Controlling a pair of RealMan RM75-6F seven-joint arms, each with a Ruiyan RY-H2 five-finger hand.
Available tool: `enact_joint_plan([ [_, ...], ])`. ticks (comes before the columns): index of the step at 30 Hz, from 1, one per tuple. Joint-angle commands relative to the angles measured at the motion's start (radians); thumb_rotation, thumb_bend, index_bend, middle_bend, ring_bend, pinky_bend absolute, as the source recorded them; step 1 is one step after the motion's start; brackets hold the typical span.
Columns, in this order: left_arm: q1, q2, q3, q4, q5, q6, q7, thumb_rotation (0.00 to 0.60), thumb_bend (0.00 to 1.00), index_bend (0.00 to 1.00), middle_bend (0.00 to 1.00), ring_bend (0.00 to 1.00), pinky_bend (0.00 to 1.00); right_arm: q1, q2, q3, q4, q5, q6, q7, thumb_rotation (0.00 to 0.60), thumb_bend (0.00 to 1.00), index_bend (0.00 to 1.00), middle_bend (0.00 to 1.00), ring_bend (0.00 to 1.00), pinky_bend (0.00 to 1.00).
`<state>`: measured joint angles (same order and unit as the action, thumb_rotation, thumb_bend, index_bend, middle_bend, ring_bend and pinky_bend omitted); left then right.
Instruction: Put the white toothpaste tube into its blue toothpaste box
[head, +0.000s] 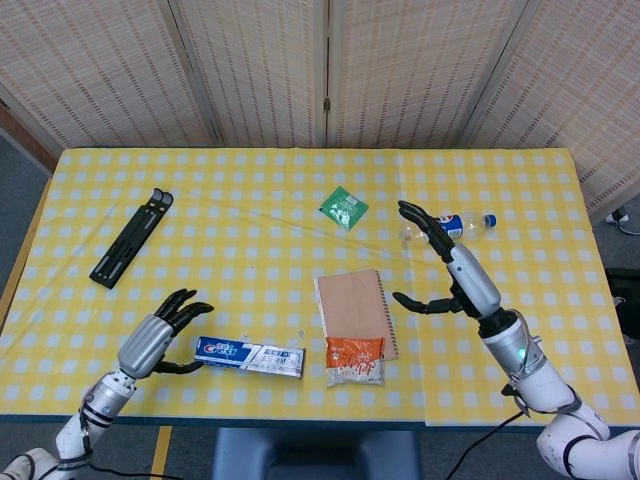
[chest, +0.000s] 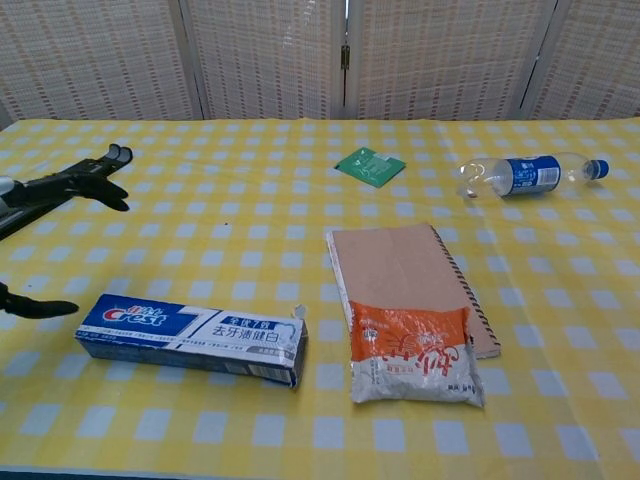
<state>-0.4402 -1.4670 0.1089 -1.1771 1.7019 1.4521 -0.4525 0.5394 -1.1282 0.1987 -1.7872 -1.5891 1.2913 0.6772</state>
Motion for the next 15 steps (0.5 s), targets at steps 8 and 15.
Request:
enact_joint_plan([
  [8, 0.215, 0.161, -0.08, -0.164, -0.202, 0.194, 0.417, 0.6, 0.18, 0.12, 0.09, 0.0, 0.0, -0.24, 0.032, -0.28, 0.155, 0.279, -0.167, -0.71, 0.6, 0.29, 0.0, 0.0, 0.0, 0.0],
  [15, 0.242, 0.145, -0.071, -0.159, -0.161, 0.197, 0.43, 0.6, 0.18, 0.09, 0.02, 0.0, 0.0, -0.341, -0.056, -0.268, 0.261, 0.277, -0.003, -0.792, 0.6, 0.3, 0.0, 0.0, 0.0, 0.0],
])
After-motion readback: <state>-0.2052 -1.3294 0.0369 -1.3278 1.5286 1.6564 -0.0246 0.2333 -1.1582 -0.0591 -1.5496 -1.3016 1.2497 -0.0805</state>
